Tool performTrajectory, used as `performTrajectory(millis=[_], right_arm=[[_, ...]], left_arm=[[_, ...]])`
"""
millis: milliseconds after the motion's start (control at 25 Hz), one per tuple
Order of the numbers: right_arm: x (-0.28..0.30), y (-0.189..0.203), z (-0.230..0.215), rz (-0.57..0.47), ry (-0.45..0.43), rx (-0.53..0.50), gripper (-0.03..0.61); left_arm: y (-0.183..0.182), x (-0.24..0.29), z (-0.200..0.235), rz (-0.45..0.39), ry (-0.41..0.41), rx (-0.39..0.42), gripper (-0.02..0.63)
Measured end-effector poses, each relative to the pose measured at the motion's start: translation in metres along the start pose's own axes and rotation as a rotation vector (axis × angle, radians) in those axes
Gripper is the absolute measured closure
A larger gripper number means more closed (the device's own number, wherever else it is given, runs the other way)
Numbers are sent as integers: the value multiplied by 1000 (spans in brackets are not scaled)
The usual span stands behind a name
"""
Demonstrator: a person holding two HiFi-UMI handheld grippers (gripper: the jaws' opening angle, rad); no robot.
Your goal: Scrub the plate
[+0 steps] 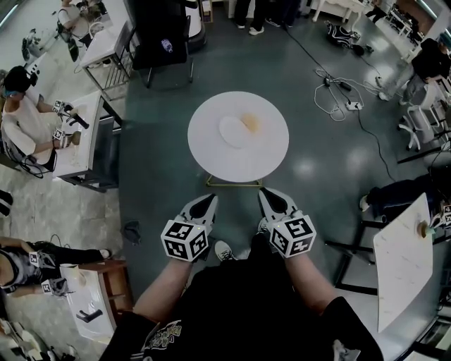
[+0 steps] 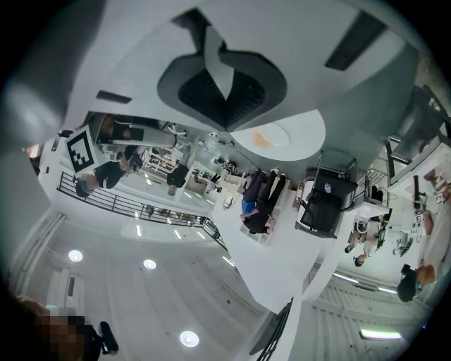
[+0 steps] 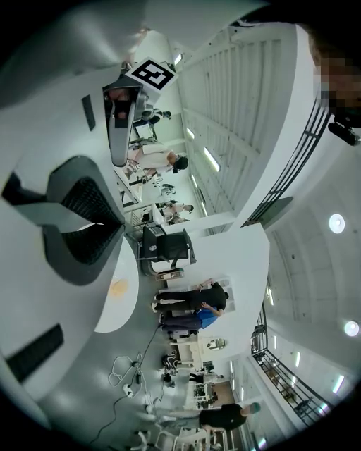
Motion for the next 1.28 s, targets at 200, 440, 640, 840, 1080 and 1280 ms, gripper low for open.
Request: performTrajectory(millis=[200,440,640,840,1080,1280], right_arm=[[-2,-3,-2,4,-2,-9,557],[9,-9,-20,10,-15,-9,557],[26,-18,-41,21,-38,-14,557],[46,-26,-67,38,-56,-15,557],[72,-26,-101,82,-78,-12,557],[103,-23,-128,114,-90,-3,557]], left_arm=[[-1,0,0,-5,-3,-9,607],[-5,16,2,-4,-21,-20,607],[-16,34,7,-8,-53,-33,607],[-24,59,17,-5,-84,-48,607],[-23,92,29,20,-123,-90,607],[-22,122,48,43,-150,-111,607]])
Point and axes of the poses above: the fingertips, and each gripper's own axes: x forward along the fingers, z to its left, y out of its underside, the point moved 1 cm from there along -x, backward along the fingers
